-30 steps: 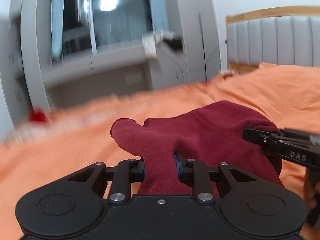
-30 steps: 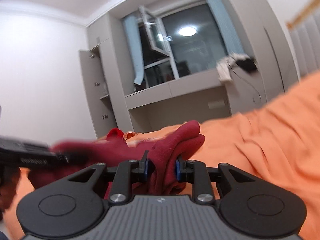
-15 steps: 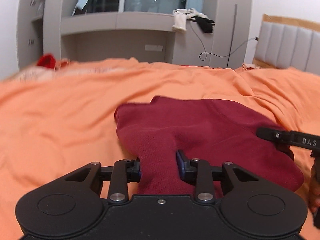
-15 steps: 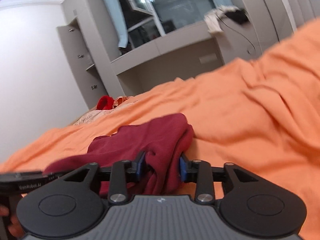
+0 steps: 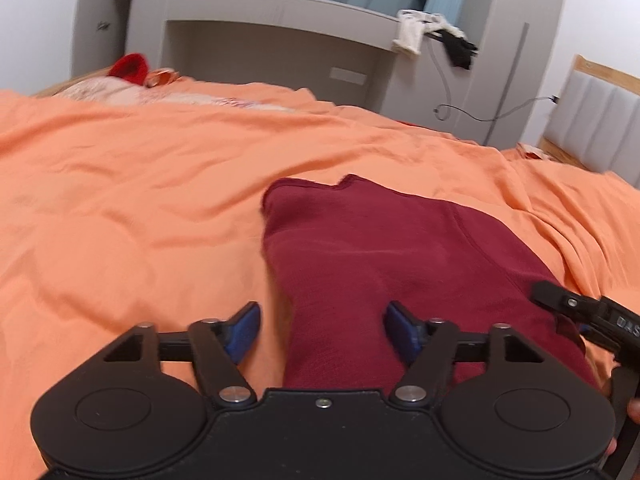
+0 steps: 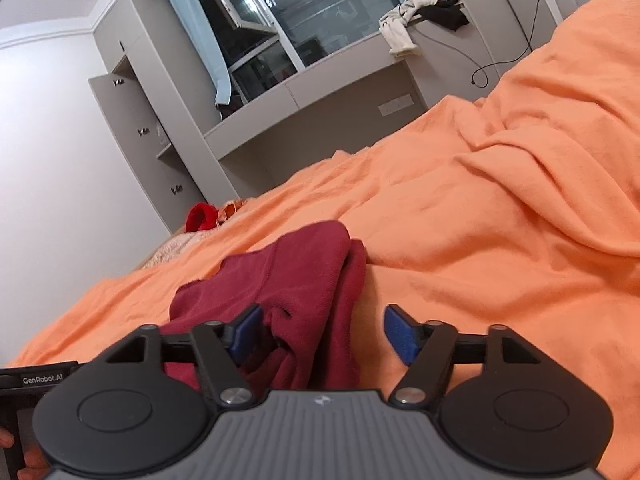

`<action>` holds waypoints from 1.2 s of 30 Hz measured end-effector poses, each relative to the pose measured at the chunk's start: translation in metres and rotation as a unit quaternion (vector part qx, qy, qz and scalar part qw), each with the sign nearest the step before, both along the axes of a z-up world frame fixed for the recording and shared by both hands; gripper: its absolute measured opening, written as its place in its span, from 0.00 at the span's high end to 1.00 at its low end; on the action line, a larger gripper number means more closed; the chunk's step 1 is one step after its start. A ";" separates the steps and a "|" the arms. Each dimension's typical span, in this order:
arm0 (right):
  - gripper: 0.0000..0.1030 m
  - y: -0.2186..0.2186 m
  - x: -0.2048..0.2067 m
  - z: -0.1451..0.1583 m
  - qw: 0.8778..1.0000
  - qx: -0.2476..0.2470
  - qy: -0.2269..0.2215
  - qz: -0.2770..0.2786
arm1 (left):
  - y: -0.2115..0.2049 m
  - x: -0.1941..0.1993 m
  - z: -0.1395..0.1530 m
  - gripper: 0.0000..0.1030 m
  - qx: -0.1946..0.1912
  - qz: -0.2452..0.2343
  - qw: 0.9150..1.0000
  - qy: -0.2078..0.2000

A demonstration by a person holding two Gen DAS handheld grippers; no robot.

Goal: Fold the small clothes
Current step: 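Release the sweater with both grippers and pull them back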

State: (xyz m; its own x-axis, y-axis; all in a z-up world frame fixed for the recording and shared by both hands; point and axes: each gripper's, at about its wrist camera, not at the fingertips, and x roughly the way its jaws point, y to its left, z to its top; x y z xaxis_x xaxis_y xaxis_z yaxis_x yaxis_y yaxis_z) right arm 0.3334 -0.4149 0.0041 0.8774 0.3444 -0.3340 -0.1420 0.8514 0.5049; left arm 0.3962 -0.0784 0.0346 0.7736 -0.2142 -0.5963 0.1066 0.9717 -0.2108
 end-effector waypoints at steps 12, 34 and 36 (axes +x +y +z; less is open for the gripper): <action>0.00 0.003 -0.058 0.040 0.994 0.007 -0.106 -0.035 | 0.002 -0.051 0.050 0.01 0.020 0.029 0.998 -0.061; 0.00 0.036 -0.204 0.072 0.959 -0.112 -0.253 -0.063 | -0.006 -0.200 0.080 0.01 0.085 0.046 0.972 -0.215; 0.00 0.041 -0.212 0.067 0.961 -0.118 -0.242 -0.068 | -0.005 -0.211 0.072 0.01 0.094 0.049 0.970 -0.218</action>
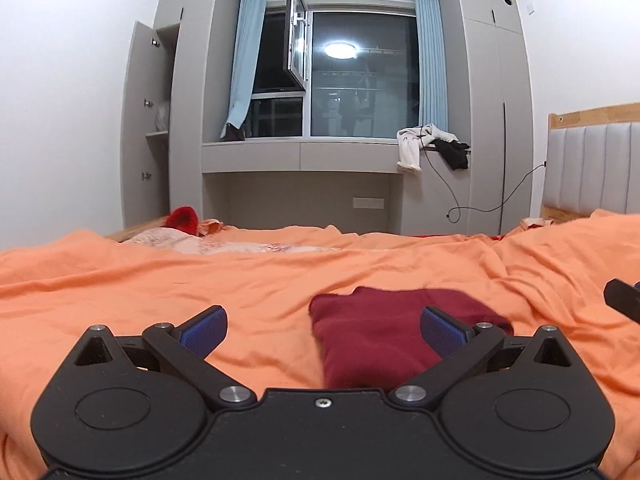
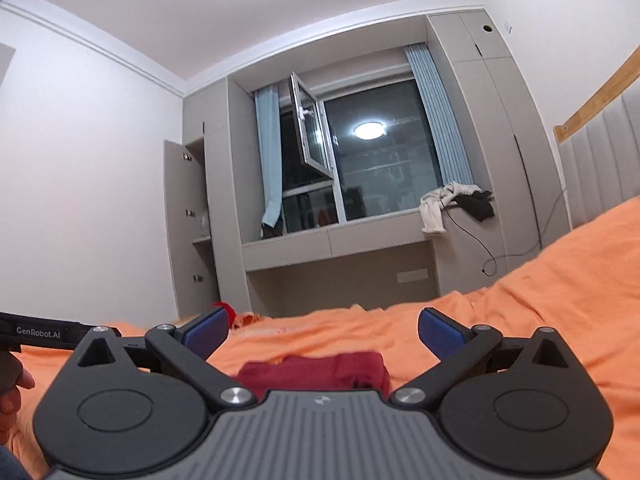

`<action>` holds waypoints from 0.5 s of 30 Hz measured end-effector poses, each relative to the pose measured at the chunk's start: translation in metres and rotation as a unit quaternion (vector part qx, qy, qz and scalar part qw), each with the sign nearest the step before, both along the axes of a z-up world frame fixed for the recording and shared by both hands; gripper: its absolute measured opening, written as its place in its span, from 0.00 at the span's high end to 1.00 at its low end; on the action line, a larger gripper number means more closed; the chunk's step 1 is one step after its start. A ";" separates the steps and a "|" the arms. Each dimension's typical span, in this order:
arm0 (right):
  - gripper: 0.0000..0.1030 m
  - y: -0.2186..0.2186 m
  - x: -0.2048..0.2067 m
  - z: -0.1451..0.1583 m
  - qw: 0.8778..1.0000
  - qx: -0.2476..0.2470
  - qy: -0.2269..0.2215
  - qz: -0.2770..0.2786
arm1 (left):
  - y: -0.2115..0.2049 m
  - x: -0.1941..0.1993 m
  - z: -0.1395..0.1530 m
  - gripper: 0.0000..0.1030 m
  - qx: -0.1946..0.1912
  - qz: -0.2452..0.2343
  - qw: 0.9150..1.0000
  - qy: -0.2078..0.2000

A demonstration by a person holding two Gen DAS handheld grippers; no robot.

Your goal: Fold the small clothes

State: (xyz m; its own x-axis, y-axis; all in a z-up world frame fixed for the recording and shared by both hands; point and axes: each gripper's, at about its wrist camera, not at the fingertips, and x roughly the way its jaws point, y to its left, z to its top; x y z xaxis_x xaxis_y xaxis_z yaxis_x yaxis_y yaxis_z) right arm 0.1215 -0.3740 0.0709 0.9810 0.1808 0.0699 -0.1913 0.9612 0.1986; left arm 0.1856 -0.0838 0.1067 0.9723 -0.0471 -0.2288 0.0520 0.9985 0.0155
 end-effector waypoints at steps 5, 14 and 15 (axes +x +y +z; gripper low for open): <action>0.00 0.011 -0.019 -0.019 0.999 -0.004 0.043 -0.026 | 0.008 -0.020 -0.025 0.01 0.001 -0.003 1.000 0.014; 0.00 0.031 -0.038 -0.039 0.996 -0.042 0.068 -0.042 | 0.024 -0.033 -0.067 0.01 -0.004 0.009 1.000 0.025; 0.00 0.032 -0.037 -0.041 0.996 -0.047 0.071 -0.041 | 0.024 -0.034 -0.070 0.01 -0.004 0.010 1.000 0.026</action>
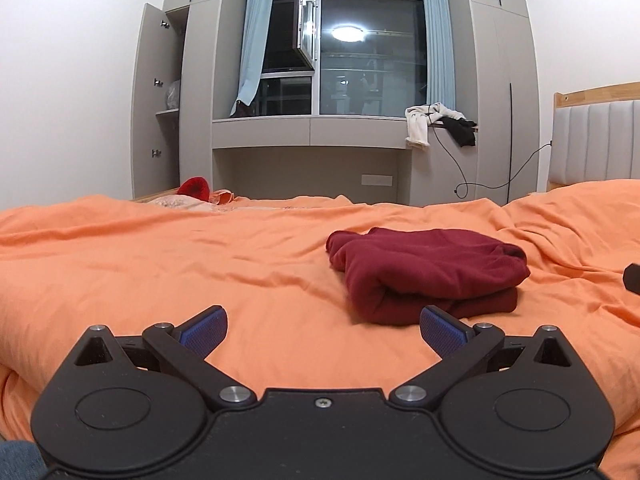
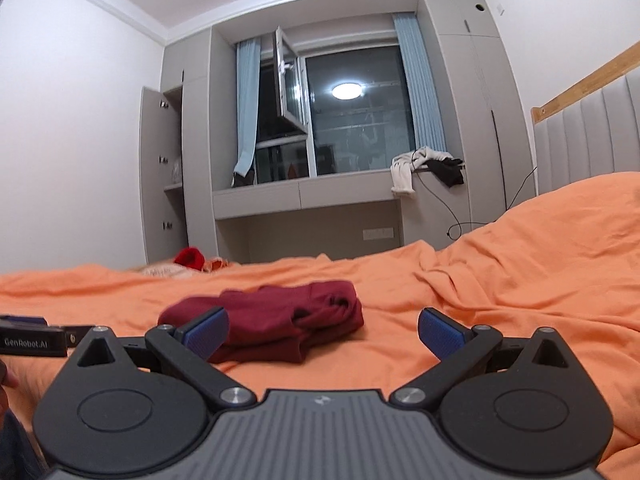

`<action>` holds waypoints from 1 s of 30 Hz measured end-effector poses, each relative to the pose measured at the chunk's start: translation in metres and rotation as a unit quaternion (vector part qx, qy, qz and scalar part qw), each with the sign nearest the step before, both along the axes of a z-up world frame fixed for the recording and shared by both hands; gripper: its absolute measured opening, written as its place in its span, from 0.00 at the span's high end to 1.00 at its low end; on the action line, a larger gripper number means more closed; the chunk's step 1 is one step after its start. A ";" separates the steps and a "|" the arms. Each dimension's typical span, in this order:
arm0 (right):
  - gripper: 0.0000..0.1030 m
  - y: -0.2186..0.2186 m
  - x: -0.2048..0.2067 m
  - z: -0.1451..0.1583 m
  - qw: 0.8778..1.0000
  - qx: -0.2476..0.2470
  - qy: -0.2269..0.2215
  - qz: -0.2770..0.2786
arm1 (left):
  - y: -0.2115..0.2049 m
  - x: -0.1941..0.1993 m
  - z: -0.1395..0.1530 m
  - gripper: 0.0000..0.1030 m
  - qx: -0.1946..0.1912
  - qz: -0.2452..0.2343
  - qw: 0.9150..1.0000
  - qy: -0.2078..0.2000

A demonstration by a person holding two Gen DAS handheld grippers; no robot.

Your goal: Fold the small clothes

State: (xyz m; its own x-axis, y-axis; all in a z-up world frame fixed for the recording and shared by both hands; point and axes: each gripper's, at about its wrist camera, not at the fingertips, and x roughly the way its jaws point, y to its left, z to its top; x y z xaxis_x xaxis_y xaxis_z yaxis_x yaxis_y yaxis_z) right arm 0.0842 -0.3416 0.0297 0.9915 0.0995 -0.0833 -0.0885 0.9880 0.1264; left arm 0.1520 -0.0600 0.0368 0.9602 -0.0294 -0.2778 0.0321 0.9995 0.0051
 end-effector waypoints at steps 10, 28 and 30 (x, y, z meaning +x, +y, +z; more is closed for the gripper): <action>0.00 0.002 0.000 -0.010 1.000 -0.017 0.012 0.005 | 0.004 -0.002 -0.009 0.01 -0.003 0.004 1.000 -0.002; 0.00 0.000 0.003 -0.010 1.000 -0.022 0.015 0.008 | 0.004 0.004 -0.012 0.01 0.000 0.012 1.000 0.005; 0.00 0.000 0.004 -0.010 1.000 -0.022 0.016 0.008 | 0.004 0.004 -0.013 0.01 0.001 0.012 1.000 0.006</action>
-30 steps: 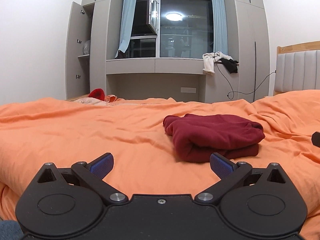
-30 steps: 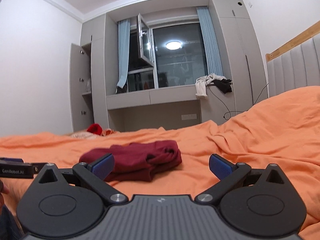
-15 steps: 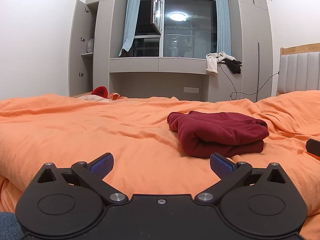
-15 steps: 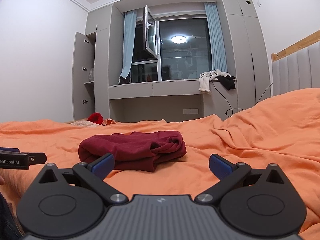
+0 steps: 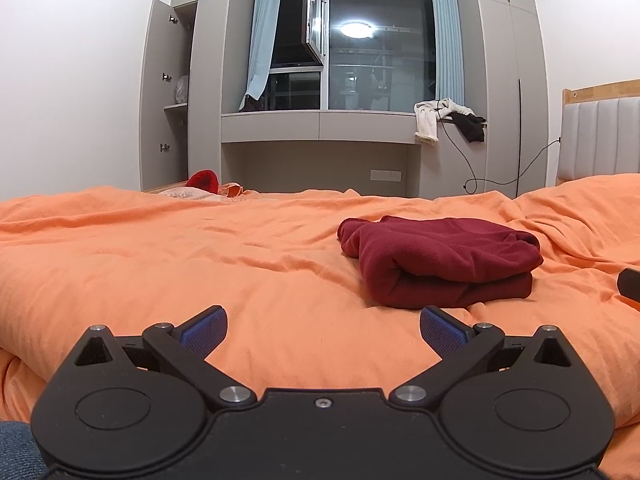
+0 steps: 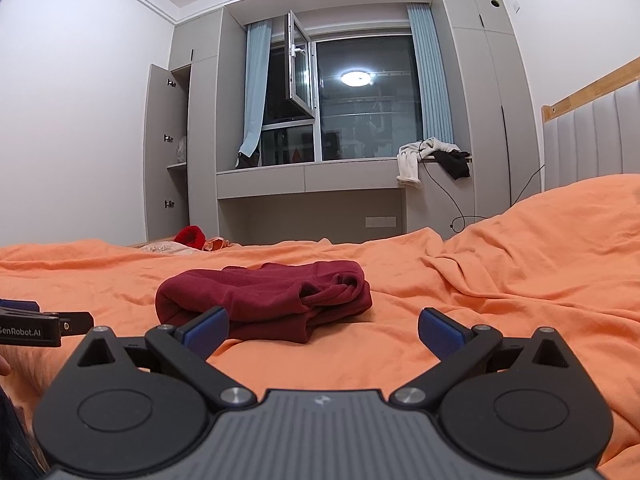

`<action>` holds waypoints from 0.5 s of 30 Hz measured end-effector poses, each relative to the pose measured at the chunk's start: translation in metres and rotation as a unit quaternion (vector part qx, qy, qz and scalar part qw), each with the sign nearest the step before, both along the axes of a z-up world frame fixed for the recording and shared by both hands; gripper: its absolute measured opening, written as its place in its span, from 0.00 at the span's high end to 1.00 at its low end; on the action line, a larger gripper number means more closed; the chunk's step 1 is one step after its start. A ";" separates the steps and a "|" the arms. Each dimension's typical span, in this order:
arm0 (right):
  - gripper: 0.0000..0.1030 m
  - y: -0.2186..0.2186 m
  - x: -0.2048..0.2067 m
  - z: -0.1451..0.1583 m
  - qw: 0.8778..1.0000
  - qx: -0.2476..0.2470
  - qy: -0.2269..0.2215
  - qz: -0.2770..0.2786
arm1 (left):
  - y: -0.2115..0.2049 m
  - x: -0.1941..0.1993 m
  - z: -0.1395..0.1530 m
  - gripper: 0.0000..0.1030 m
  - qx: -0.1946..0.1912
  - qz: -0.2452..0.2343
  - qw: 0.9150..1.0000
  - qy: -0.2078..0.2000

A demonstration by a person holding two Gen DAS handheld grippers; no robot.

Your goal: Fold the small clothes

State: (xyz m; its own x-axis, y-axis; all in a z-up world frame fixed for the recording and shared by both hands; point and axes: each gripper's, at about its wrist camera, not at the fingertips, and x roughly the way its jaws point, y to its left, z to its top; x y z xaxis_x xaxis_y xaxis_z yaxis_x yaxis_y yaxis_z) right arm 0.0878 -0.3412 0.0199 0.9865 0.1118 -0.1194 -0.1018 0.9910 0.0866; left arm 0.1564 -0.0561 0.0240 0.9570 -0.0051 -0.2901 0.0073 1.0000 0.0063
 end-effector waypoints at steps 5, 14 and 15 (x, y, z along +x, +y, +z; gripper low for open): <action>0.00 -0.001 0.000 0.001 1.000 0.000 -0.002 0.001 | 0.000 0.001 -0.001 0.01 0.001 0.002 1.000 0.001; 0.00 -0.001 0.000 0.001 1.000 -0.001 -0.002 0.001 | 0.000 0.001 -0.002 0.01 0.001 0.003 1.000 0.000; 0.00 -0.001 0.000 0.001 1.000 -0.001 -0.003 0.001 | 0.000 0.001 -0.002 0.01 0.001 0.003 1.000 0.000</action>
State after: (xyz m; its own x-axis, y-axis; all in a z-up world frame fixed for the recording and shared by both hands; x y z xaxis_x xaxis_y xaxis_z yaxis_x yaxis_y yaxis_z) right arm 0.0883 -0.3420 0.0205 0.9870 0.1131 -0.1146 -0.1037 0.9910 0.0845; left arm 0.1576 -0.0562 0.0223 0.9567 0.0017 -0.2911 0.0010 1.0000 0.0090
